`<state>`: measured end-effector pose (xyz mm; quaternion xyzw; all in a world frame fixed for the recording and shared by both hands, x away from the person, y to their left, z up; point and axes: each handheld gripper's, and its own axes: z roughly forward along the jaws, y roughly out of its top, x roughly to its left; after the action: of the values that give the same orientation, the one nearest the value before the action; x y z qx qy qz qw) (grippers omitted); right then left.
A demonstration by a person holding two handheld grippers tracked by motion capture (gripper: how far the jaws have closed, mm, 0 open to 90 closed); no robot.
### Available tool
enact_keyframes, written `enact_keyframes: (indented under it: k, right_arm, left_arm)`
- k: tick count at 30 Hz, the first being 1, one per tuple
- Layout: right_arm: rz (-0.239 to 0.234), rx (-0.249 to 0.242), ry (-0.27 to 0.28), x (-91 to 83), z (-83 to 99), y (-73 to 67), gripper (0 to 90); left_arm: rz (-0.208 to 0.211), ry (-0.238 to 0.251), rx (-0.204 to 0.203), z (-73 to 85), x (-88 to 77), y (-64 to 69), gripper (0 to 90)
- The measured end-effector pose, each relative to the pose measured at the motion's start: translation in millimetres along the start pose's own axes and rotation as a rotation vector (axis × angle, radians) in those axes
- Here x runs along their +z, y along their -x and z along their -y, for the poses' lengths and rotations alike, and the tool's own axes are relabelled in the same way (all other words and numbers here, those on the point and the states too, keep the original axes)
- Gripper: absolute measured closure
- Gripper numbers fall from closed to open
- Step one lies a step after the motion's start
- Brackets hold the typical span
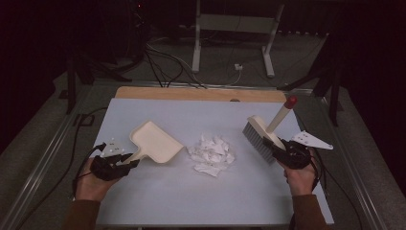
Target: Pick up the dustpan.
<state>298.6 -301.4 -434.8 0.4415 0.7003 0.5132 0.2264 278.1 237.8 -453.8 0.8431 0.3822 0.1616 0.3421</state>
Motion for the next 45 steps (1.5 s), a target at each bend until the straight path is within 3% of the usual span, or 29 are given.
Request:
enact_keyframes:
  k: [28, 45]
  right_arm:
    - [0.036, -0.01, -0.011, 9.3, -15.0, 1.7, 68.0]
    - [0.047, 0.004, -0.051, 36.5, -21.5, 0.4, 68.0]
  left_arm:
    - [0.086, -0.045, 0.128, -13.2, 8.5, 10.6, 66.5]
    - [0.152, -0.091, 0.193, -14.8, 14.6, 15.5, 66.5]
